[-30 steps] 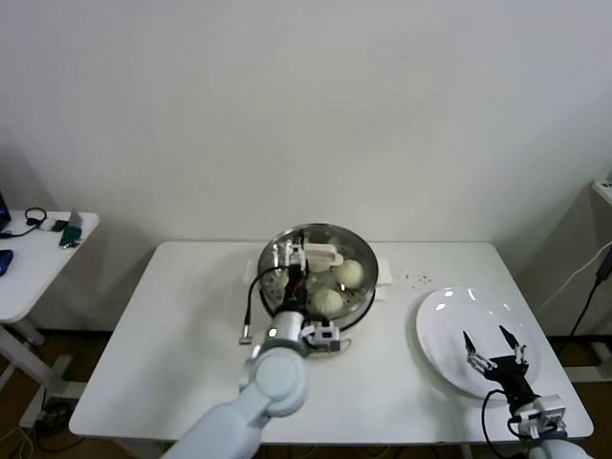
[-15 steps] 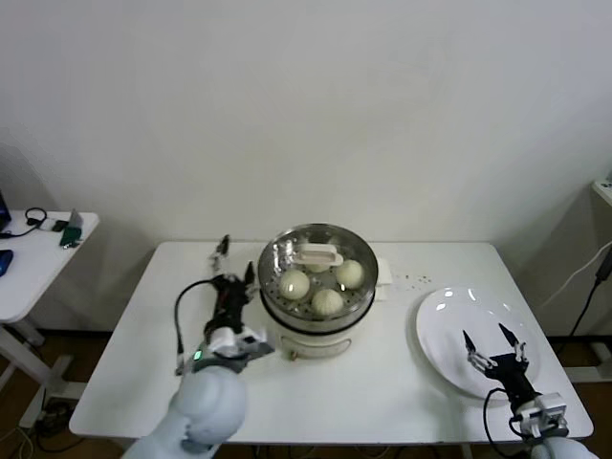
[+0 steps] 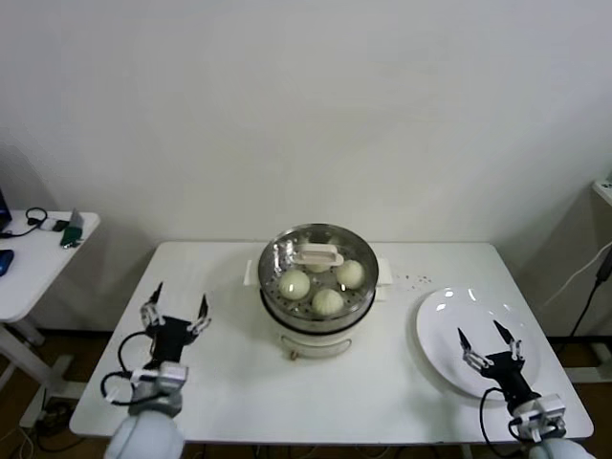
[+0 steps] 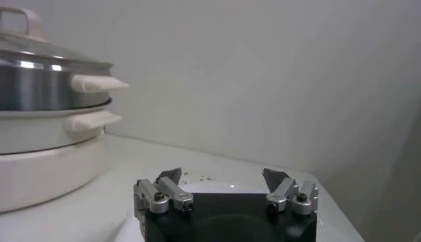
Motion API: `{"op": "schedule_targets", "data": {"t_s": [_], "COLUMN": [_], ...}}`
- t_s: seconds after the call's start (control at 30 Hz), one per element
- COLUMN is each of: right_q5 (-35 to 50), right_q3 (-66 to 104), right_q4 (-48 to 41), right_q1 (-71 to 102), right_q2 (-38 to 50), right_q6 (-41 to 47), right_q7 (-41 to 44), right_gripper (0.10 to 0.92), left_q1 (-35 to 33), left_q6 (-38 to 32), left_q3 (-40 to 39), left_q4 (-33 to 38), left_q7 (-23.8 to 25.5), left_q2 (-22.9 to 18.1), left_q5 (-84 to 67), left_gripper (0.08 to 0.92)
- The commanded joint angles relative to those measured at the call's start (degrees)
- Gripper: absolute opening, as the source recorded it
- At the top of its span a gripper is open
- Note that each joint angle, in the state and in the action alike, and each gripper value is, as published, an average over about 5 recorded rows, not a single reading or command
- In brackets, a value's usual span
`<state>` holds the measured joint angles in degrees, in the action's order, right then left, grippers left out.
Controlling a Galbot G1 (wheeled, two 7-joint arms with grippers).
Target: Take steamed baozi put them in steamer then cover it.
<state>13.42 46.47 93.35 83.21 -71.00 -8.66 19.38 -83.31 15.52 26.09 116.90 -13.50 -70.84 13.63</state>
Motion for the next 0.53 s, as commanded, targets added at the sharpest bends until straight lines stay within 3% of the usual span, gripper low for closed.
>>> {"op": "schedule_targets", "data": {"t_s": [0.03, 0.53], "right_q5": [2.24, 2.25], "right_q3": [-0.44, 0.14], "right_q4": [1.55, 2.54], "right_q1": [0.9, 0.39], "right_q2": [-0.07, -0.28], "right_q6": [-1.2, -1.33], "right_q7": [0.21, 0.55], "right_gripper": [0.823, 0.823], "left_q1": [-7.89, -8.6], "left_q6": [-25.53, -28.38], "left_q3": [7.8, 6.74], "left_q4": [-7.67, -8.51], "left_q7": [-0.42, 1.66], "left_q2": [-4.45, -3.78], "left_q5": [-17.32, -15.67], "left_gripper": [0.823, 0.823]}}
